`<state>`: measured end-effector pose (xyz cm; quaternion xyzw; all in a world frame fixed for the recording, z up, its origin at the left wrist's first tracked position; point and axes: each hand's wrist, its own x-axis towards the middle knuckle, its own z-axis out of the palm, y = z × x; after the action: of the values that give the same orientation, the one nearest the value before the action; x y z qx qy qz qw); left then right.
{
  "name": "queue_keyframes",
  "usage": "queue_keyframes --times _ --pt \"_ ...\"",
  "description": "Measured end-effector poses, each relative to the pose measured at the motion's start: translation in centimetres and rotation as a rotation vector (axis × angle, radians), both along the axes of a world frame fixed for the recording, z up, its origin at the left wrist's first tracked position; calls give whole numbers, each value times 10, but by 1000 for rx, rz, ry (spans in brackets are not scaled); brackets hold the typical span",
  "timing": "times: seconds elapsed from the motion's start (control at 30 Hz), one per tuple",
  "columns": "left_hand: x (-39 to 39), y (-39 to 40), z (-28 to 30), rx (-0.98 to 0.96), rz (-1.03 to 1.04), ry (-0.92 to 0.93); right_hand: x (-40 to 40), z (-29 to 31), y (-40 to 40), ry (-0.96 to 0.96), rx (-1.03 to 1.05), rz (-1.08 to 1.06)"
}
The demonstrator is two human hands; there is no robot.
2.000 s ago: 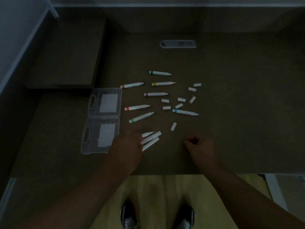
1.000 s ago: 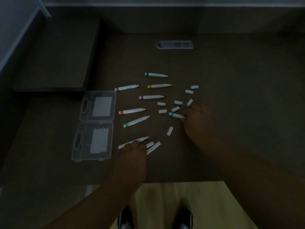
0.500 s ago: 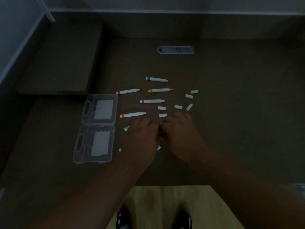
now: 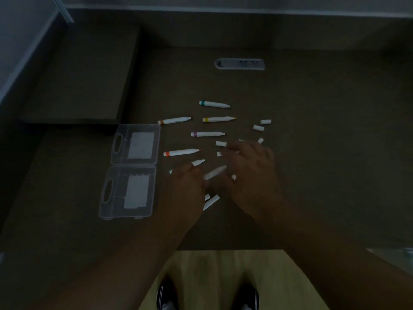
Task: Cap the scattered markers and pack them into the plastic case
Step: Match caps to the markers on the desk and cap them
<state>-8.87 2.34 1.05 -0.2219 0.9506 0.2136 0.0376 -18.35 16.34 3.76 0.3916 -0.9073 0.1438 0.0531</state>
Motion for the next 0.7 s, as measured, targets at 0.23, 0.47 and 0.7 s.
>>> queue_keyframes --times 0.23,0.47,0.7 --pt "19 -10 14 278 314 101 -10 -34 3 -752 4 -627" --pt "30 -6 18 394 410 142 -4 -49 -8 -780 179 -650" --pt "28 -7 21 422 450 154 -10 -51 -11 -706 214 -465"
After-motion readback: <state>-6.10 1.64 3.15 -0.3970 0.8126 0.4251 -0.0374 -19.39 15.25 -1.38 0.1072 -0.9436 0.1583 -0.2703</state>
